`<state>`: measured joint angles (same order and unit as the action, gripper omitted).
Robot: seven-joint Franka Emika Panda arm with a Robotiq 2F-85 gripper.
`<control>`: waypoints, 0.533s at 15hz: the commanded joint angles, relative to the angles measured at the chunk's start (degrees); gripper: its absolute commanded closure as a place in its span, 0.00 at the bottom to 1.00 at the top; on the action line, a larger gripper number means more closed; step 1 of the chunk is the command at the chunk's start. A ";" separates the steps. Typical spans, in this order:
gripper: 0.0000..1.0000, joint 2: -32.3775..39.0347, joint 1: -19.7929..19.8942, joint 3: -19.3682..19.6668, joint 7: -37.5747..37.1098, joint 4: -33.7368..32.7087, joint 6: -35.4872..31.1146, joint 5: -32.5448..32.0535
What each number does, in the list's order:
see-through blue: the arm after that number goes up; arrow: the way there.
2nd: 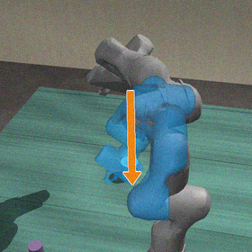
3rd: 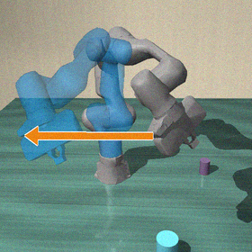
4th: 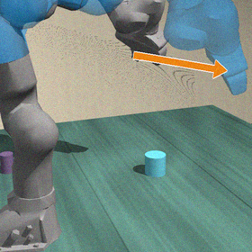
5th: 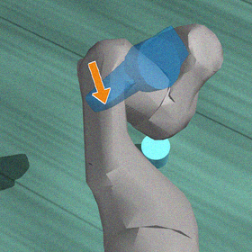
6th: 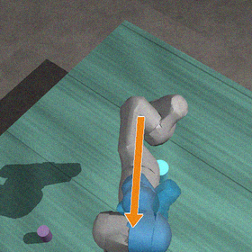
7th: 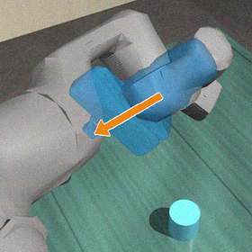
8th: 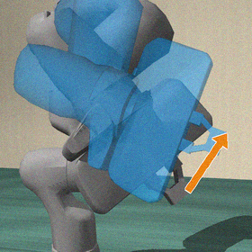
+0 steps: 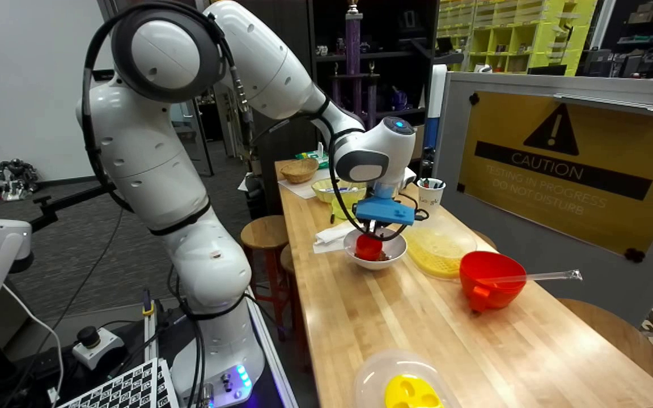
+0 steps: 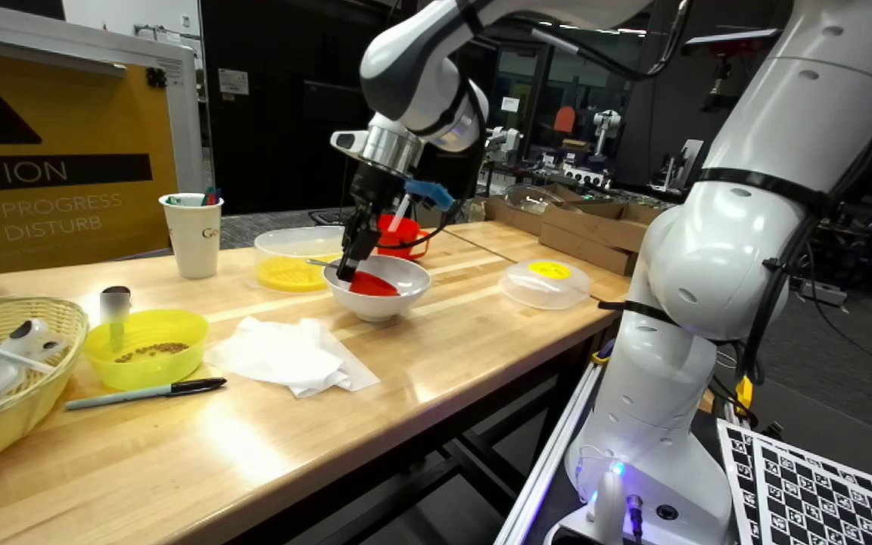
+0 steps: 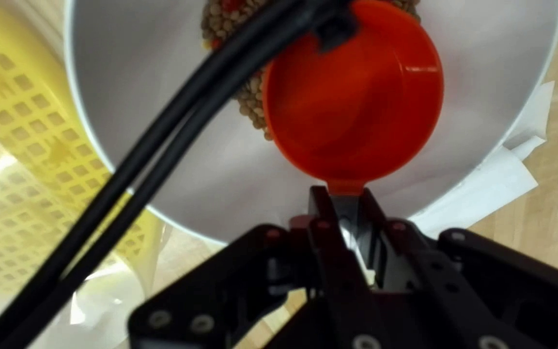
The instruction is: Use the scoop to stir the contents of the white bowl
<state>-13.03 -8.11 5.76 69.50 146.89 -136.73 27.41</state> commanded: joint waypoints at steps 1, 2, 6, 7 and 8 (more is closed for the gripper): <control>0.96 -1.36 0.80 0.59 0.54 0.47 0.68 3.49; 0.96 -1.39 0.95 0.74 0.69 0.53 0.54 4.11; 0.96 -1.89 1.78 1.19 0.50 0.66 0.44 5.85; 0.96 -1.88 2.00 1.24 0.38 0.59 0.38 6.19; 0.96 -1.89 2.28 1.32 0.14 0.53 0.32 6.31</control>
<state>-13.21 -6.62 6.84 69.47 146.90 -136.74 32.05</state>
